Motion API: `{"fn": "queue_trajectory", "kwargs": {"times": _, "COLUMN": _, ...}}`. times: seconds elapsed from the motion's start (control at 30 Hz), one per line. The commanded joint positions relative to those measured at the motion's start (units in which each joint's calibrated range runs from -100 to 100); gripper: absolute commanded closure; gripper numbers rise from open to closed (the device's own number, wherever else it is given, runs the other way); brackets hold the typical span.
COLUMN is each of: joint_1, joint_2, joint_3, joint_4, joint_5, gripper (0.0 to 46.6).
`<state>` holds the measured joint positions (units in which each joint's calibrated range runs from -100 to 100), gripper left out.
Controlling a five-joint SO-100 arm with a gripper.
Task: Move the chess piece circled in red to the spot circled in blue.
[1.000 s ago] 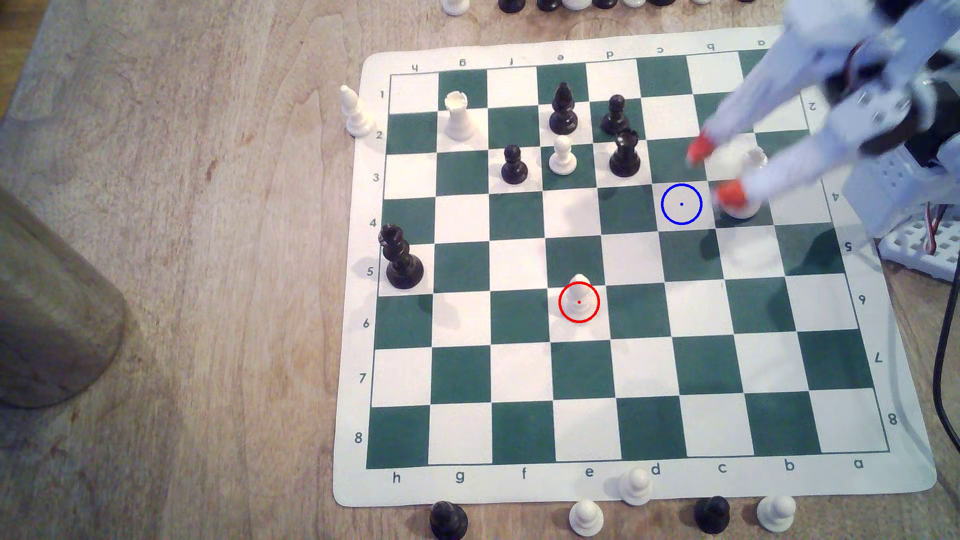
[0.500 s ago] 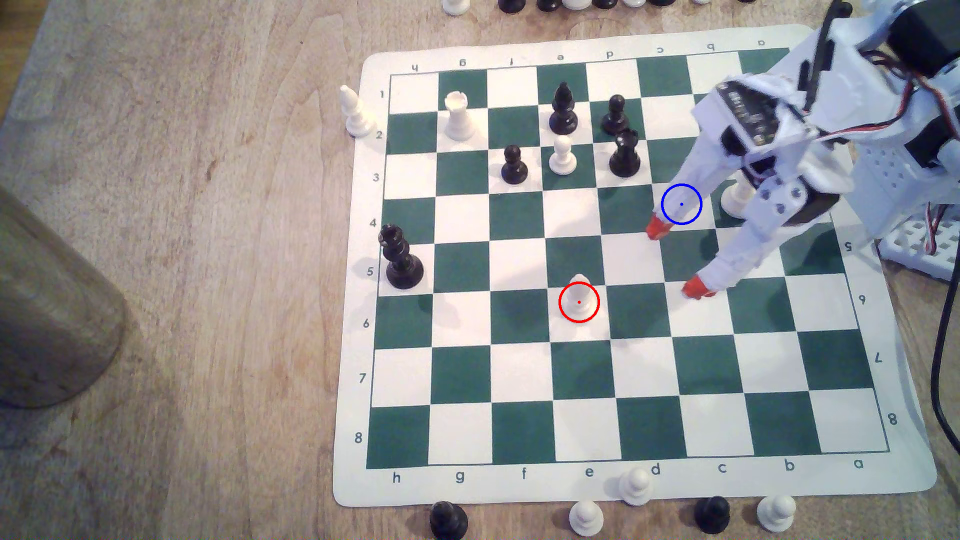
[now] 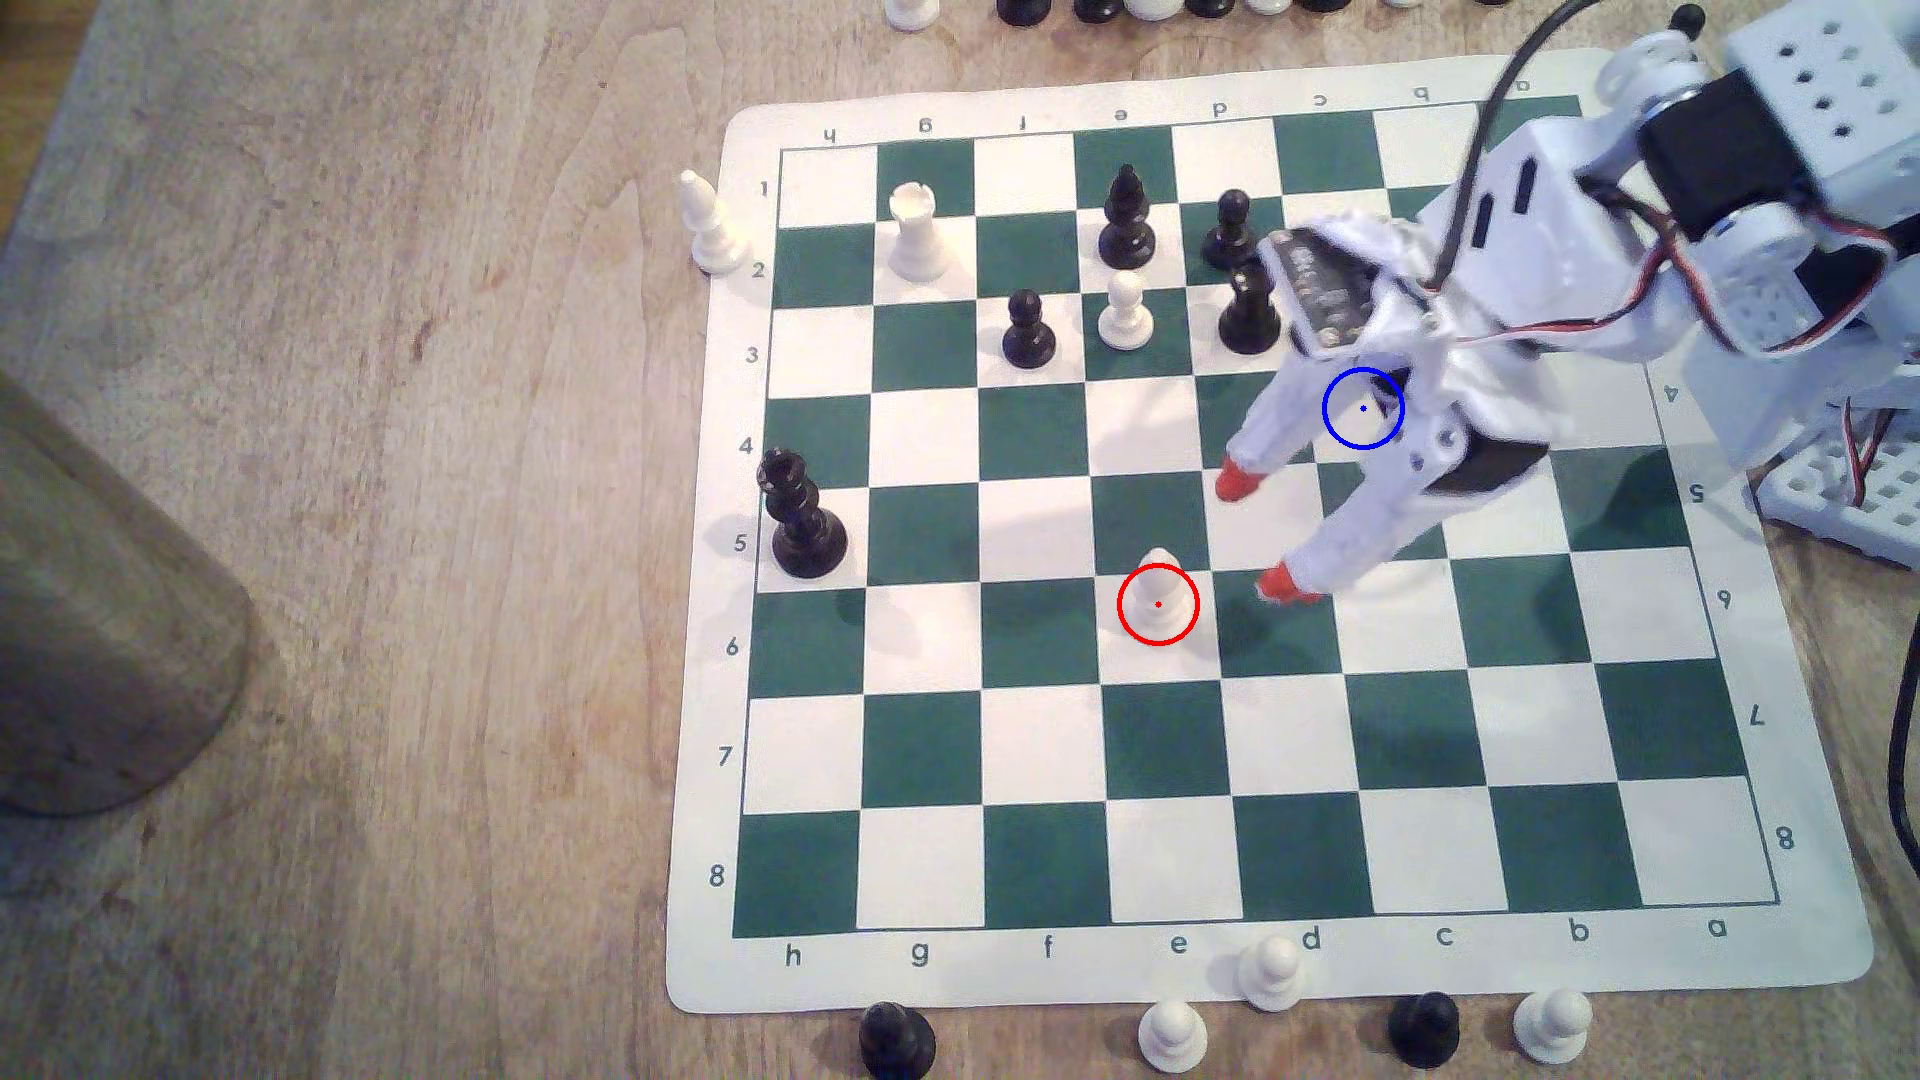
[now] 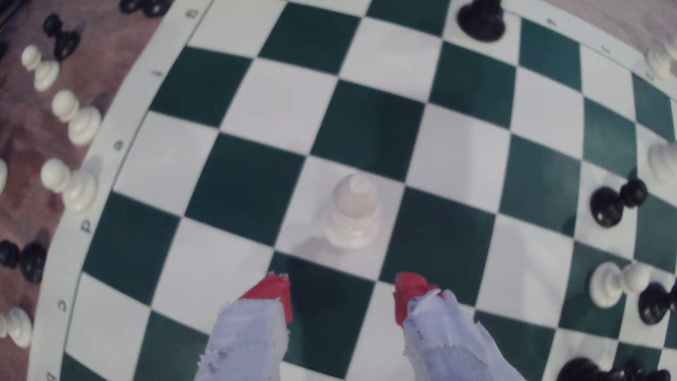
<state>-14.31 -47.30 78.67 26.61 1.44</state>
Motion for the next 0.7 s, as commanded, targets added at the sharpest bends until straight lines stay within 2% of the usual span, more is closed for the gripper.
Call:
{"fn": "queue_trajectory", "kwargs": {"times": 0.0, "joint_1": -1.38, "joint_2": 6.72, "joint_3": -4.51, "joint_4": -3.93, "joint_5": -0.63, "gripper": 30.8}}
{"fn": "queue_trajectory", "kwargs": {"times": 0.3, "joint_1": -2.24, "joint_2": 14.87, "joint_3": -9.77, "joint_4": -9.99, "joint_5": -2.44, "gripper": 30.4}}
{"fn": "queue_trajectory", "kwargs": {"times": 0.67, "joint_1": -0.2, "joint_2": 19.96, "joint_3": -11.31, "joint_4": -13.1, "joint_5": -2.1, "gripper": 30.3}}
